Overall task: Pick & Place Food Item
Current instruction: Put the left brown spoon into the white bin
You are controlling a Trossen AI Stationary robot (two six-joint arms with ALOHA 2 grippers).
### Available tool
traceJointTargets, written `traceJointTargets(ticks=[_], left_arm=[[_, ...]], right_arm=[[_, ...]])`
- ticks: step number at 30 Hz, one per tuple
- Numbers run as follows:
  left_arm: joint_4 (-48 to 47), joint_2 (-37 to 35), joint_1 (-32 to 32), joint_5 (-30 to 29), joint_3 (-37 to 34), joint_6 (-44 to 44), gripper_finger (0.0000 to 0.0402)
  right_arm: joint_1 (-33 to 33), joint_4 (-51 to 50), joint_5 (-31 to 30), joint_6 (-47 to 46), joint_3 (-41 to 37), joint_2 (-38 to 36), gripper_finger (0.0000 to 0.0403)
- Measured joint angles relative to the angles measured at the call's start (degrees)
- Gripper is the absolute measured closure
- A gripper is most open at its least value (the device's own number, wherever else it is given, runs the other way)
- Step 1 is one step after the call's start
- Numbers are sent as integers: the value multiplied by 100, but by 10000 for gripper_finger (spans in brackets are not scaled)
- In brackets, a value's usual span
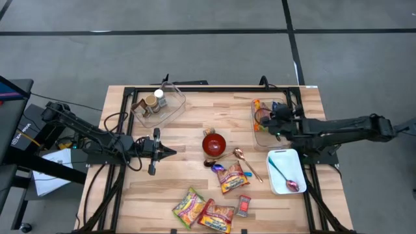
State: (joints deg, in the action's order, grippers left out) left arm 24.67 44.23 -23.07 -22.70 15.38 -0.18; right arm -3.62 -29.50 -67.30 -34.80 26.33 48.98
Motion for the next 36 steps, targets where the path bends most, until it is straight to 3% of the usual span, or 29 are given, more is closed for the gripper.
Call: traceJointTargets(ticks=[9,15,20,24,29,36], left_arm=[[99,350,-118,9,-4,977,337],[1355,1618,-208,-244,8,1854,297],[1327,2782,-170,-692,520,2313,251],[539,3689,-81,-750,1387,2538,225],[-928,4750,-122,-1202,2472,2529,231],[-1061,5773,-177,-1149,2862,2486,254]], right_arm=[[1121,740,430,925,2,-1129,238],[1627,1129,429,1386,2,-1498,237],[1756,1179,428,1408,2,-1537,237],[1756,1223,430,1519,4,-1536,237],[1753,1220,430,1533,4,-1536,237],[1753,1202,441,1533,4,-1537,237]])
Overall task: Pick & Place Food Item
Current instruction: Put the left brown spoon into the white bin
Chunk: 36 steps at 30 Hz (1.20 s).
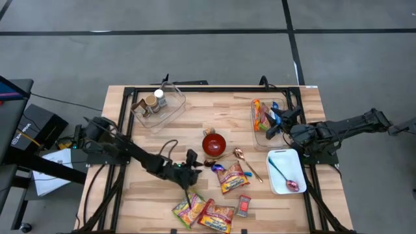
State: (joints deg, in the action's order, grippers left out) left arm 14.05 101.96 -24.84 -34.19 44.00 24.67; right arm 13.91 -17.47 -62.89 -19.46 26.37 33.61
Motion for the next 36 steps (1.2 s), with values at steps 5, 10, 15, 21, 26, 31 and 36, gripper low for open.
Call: traceJointTargets(ticks=[5,10,15,21,26,31,36], left_arm=[[-66,249,52,0,3,106,256],[-158,262,147,-15,3,588,257],[-120,262,240,-8,3,846,257],[87,262,243,136,3,1018,257],[147,262,334,328,3,1262,257],[506,459,476,360,13,1560,257],[864,703,507,463,34,1662,257]], right_arm=[[0,17,0,0,0,0,237],[-6,19,-2,2,0,1,237],[-15,24,-4,17,2,0,237],[-15,24,-4,20,2,0,237],[-15,32,-8,43,2,1,237],[-15,39,-13,61,2,-1,237],[-15,29,-13,61,2,1,237]])
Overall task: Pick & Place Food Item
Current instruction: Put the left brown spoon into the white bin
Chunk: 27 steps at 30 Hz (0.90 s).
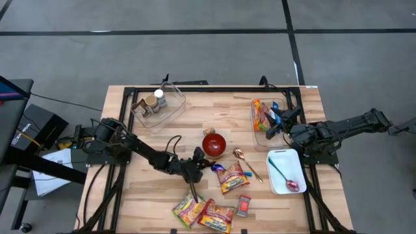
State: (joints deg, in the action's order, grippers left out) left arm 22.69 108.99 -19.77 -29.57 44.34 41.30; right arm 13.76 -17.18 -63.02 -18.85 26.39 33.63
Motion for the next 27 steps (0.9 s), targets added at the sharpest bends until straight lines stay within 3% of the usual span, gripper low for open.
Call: traceJointTargets(ticks=[27], left_arm=[[-71,6,2,228,-17,-17,266]], right_arm=[[0,-12,2,1,0,-1,237]])
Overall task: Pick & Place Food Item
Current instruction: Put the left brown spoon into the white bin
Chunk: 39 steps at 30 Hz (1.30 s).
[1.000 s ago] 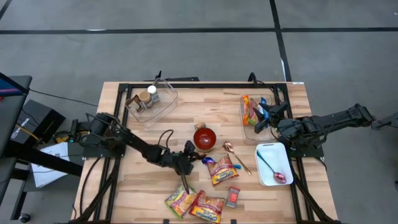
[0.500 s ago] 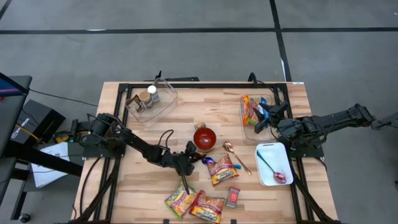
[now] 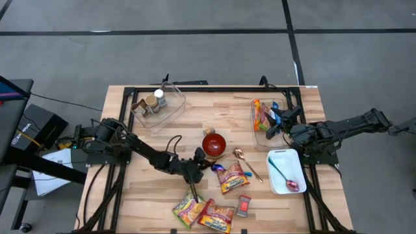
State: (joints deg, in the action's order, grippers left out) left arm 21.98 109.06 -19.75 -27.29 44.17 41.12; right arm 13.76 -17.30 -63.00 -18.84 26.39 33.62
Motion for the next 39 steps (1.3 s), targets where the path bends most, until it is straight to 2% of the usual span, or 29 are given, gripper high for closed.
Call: traceJointTargets(ticks=[14,26,30,39], left_arm=[[-99,2,37,85,-7,-405,396],[-126,-3,-41,91,-10,-566,400],[-207,-228,-97,364,-38,-561,401],[-697,-1115,-216,373,-40,-562,401]], right_arm=[[0,-22,9,1,0,-1,237],[0,-20,11,8,0,0,237],[32,-13,13,135,0,1,237],[314,186,16,550,0,-1,237]])
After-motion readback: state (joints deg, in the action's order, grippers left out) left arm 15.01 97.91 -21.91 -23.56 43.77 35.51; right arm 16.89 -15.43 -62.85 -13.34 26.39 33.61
